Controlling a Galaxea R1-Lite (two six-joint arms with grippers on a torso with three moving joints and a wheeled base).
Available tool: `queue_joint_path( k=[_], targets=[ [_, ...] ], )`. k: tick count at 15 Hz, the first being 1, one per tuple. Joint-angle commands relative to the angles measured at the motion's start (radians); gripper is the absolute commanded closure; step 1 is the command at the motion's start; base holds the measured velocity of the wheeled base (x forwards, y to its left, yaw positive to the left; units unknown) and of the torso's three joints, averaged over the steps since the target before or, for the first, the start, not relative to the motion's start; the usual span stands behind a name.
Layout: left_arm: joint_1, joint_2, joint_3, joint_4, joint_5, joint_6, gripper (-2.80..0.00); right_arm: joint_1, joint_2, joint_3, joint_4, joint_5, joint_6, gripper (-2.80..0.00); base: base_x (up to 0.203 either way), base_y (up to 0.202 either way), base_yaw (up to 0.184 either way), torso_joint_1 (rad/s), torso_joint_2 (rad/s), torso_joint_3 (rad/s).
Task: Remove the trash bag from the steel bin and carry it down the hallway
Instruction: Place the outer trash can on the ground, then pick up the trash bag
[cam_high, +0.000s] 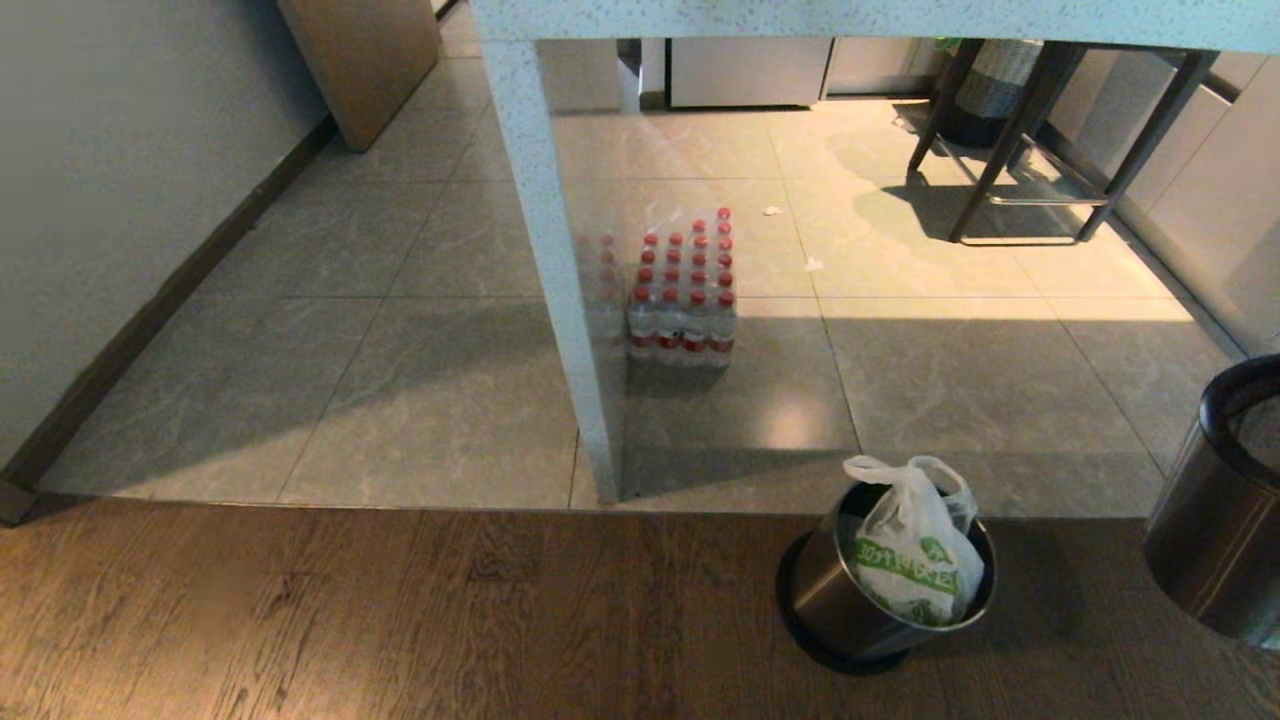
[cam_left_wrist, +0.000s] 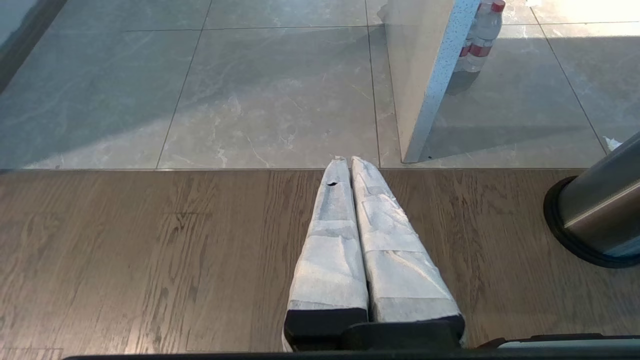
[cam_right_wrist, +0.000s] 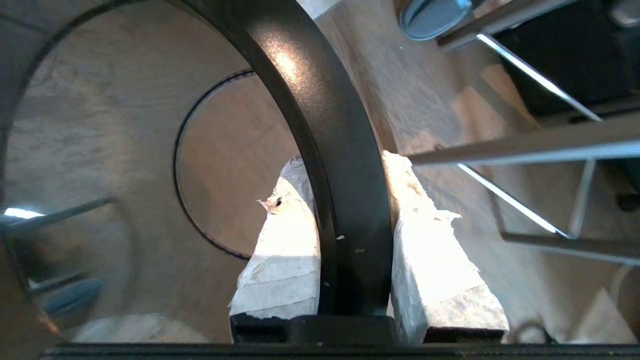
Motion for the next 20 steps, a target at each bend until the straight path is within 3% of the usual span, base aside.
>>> queue_joint_path(
  k=[1, 5, 9, 14, 15, 20],
  targets=[
    [0.000, 0.000, 0.000, 0.000, 0.000, 0.000, 0.00, -0.005, 0.215, -0.019, -0.099, -0.005, -0.008, 0.00, 0.000, 0.000, 0.000, 0.000, 0.00, 0.000],
    [0.000, 0.000, 0.000, 0.000, 0.000, 0.000, 0.00, 0.088, 0.345, -0.038, -0.172, 0.004, 0.034, 0.00, 0.000, 0.000, 0.000, 0.000, 0.00, 0.000],
    [0.000, 0.000, 0.000, 0.000, 0.000, 0.000, 0.00, 0.160, 0.404, -0.060, -0.175, 0.073, 0.184, 0.00, 0.000, 0.000, 0.000, 0.000, 0.00, 0.000],
    [0.000, 0.000, 0.000, 0.000, 0.000, 0.000, 0.00, 0.163, 0.493, -0.109, -0.188, 0.076, 0.187, 0.00, 0.000, 0.000, 0.000, 0.000, 0.00, 0.000],
    [0.000, 0.000, 0.000, 0.000, 0.000, 0.000, 0.00, 0.163, 0.494, -0.111, -0.195, 0.077, 0.188, -2.80, 0.000, 0.000, 0.000, 0.000, 0.00, 0.000],
    [0.000, 0.000, 0.000, 0.000, 0.000, 0.000, 0.00, 0.158, 0.420, -0.067, -0.218, 0.072, 0.189, -2.80, 0.000, 0.000, 0.000, 0.000, 0.00, 0.000]
  ],
)
